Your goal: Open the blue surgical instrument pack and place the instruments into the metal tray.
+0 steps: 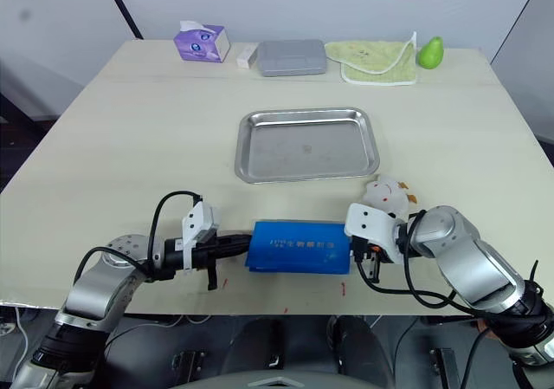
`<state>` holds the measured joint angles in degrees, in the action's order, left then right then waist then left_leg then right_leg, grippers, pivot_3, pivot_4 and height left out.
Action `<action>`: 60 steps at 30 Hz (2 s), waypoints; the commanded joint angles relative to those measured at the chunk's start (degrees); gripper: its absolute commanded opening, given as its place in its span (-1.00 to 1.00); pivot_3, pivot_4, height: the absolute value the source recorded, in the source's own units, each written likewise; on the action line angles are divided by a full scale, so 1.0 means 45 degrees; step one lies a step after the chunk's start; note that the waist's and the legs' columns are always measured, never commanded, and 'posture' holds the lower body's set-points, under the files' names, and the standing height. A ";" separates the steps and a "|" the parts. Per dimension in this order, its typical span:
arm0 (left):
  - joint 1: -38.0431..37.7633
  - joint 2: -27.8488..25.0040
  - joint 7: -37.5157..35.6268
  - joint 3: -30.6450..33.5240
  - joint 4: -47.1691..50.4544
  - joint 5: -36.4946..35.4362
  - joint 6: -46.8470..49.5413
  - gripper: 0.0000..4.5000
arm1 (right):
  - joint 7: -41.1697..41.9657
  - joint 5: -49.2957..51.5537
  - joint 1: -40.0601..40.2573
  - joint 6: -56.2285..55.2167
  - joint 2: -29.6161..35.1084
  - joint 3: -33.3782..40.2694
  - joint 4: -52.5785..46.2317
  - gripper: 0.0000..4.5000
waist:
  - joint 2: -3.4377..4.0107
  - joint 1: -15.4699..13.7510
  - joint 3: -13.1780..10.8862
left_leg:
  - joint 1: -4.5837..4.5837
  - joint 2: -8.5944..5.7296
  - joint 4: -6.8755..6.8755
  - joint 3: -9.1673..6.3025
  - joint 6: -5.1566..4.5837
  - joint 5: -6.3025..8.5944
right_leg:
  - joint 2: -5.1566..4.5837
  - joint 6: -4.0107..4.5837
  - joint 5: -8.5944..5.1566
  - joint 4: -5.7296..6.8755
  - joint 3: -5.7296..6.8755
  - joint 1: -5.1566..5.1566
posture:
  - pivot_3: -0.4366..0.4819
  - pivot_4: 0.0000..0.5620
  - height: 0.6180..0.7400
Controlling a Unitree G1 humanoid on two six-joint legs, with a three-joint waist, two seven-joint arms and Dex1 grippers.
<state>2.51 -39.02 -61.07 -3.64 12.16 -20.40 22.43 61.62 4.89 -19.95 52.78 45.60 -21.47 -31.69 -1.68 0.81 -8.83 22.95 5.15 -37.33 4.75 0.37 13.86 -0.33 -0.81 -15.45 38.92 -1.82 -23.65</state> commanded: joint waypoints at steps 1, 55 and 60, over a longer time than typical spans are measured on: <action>-0.0015 0.0165 -0.0167 -0.0627 0.0684 -0.0207 0.0172 -0.97 | -0.0144 0.0515 -0.0134 -0.0353 0.0027 0.0370 -0.0627 -1.00 | 0.0000 -0.0006 0.0000 | 0.0001 0.0000 0.0000 0.0000 0.0000 0.0000 | -0.0001 0.0000 0.0000 -0.0002 0.0000 0.0000 | -0.05 -0.47 1.00; -0.1239 -0.1186 -0.2046 0.4281 0.0544 -0.4192 0.0349 0.97 | 0.0091 0.5153 0.8151 -0.6947 -0.0152 0.9504 -0.0958 1.00 | -0.0011 -0.0017 -0.0004 | -0.0014 -0.0008 0.0003 -0.0025 0.0001 0.0000 | -0.0016 -0.0034 -0.0018 -0.0004 0.0027 0.0031 | -0.05 -0.47 1.00; -0.0793 -0.1547 -0.2774 0.3921 0.0599 -0.4483 0.0590 0.97 | 0.0029 0.4448 0.7499 -0.6960 0.0535 0.7561 -0.1649 1.00 | -0.0009 -0.0011 -0.0004 | -0.0015 -0.0006 0.0003 -0.0024 0.0001 0.0000 | -0.0014 -0.0036 -0.0020 -0.0006 0.0027 0.0031 | -0.05 -0.47 1.00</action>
<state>-1.48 -45.25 -71.79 14.56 13.10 -39.60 25.14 61.87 26.17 14.44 22.09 46.75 15.29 -36.35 -1.72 0.76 -8.85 22.87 5.12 -37.32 4.65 0.37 13.86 -0.39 -0.96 -15.55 38.89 -1.71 -23.51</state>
